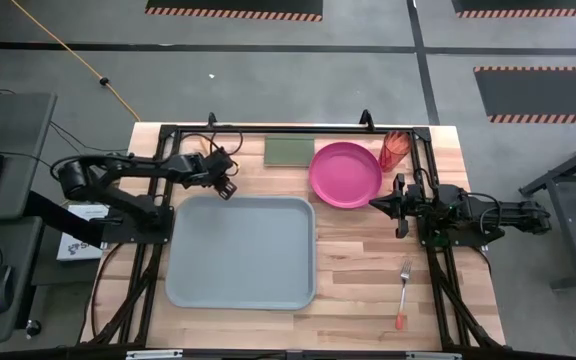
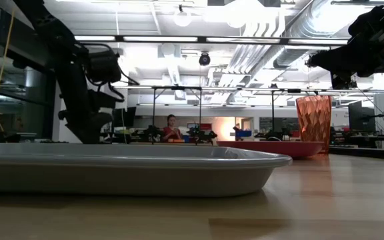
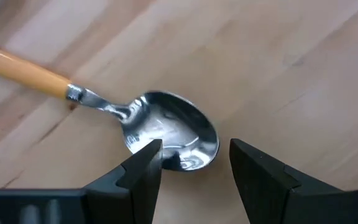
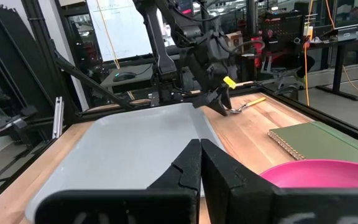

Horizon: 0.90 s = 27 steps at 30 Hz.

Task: Pick and place plate/cup/fork/spoon on tray
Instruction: Put the yellow spoon on the gray tray

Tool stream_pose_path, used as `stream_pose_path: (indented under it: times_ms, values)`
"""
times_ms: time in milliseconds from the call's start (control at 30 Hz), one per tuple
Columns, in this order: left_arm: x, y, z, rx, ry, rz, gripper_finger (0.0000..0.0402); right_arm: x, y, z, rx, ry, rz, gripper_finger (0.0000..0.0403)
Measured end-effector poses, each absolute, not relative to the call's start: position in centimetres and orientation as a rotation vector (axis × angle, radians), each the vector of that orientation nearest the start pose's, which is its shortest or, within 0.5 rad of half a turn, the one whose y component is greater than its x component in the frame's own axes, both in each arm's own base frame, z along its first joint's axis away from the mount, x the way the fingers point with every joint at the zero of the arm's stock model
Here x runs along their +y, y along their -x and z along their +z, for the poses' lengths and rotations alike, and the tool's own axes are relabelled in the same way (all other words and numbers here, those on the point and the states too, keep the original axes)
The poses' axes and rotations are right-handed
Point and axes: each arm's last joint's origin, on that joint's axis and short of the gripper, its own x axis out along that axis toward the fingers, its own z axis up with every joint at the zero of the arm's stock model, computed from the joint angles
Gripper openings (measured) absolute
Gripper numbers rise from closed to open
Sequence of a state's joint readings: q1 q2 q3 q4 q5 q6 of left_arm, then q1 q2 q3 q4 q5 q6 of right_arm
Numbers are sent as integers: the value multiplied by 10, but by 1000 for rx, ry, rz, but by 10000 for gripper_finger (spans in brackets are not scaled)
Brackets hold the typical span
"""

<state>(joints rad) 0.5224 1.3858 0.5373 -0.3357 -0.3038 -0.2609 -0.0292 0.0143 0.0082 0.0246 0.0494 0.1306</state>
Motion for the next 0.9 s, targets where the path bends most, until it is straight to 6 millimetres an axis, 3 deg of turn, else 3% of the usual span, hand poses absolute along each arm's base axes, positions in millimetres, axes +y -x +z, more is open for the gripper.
stream_pose_path:
  times_ms: [533,700,900]
  values:
    - [121,-188,126,1066,271,956,168,-4,-98,168,-23,-130,-77,0]
    - [122,-187,127,1075,225,994,122,-4,-98,168,-24,-131,-77,0]
    - [123,-187,127,1087,183,976,20,-4,-98,167,-23,-131,-78,0]
